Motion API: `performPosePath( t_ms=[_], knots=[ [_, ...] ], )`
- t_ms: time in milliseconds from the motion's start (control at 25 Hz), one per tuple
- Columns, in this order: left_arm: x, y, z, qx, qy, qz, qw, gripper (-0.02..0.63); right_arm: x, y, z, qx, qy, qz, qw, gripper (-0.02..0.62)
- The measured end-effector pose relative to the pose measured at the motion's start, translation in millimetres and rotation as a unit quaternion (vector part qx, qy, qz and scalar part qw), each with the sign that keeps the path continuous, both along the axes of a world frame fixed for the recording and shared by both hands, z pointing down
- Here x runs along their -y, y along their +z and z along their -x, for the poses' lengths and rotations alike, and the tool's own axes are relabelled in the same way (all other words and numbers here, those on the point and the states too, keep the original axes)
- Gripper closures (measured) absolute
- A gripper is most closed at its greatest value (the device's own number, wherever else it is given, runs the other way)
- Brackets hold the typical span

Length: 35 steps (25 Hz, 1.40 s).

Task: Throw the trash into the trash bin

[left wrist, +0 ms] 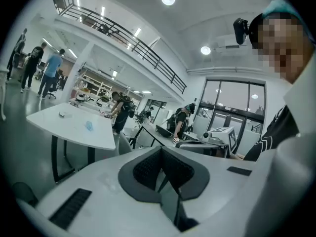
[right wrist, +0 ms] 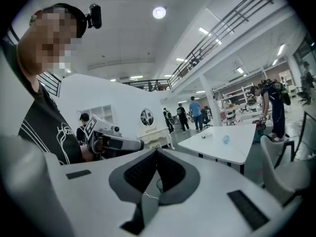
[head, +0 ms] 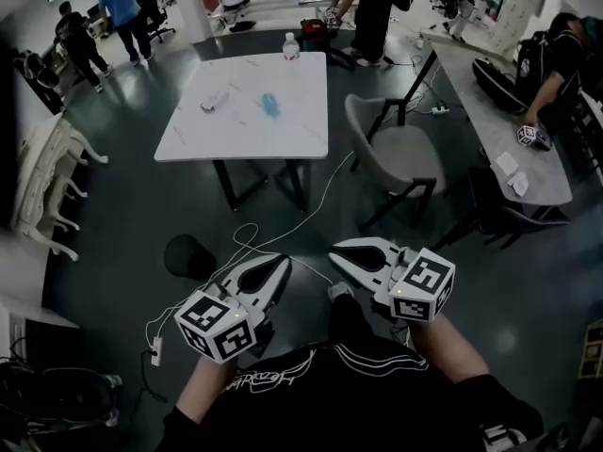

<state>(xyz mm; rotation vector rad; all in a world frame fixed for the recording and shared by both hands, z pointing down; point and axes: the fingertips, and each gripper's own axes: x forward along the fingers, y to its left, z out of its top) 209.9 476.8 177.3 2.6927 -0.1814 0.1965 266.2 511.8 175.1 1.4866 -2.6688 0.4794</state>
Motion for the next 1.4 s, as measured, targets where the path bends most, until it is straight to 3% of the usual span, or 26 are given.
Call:
performPosePath(
  t_ms=[400, 560, 960, 1400],
  knots=[
    [52.5, 16.0, -38.8, 0.011, -0.03, 0.024, 0.9992, 0.601, 55.2, 21.2, -41.2, 0.034, -0.037, 0.032, 0.998, 0.563],
    [85.6, 26.5, -78.6, 0.013, -0.052, 0.041, 0.9977, 0.601, 87.9, 31.4, -82.3, 0.036, -0.062, 0.035, 0.997, 0.563],
    [187.2, 11.3, -156.7, 0.022, -0.097, 0.016, 0.9949, 0.601, 193.1, 19.8, -143.1, 0.023, -0.136, 0.014, 0.99, 0.561],
    [243.8, 19.2, -162.8, 0.04, -0.146, 0.012, 0.9884, 0.6, 262.4, 23.5, -170.0, 0.02, -0.145, 0.01, 0.989, 0.561]
  ],
)
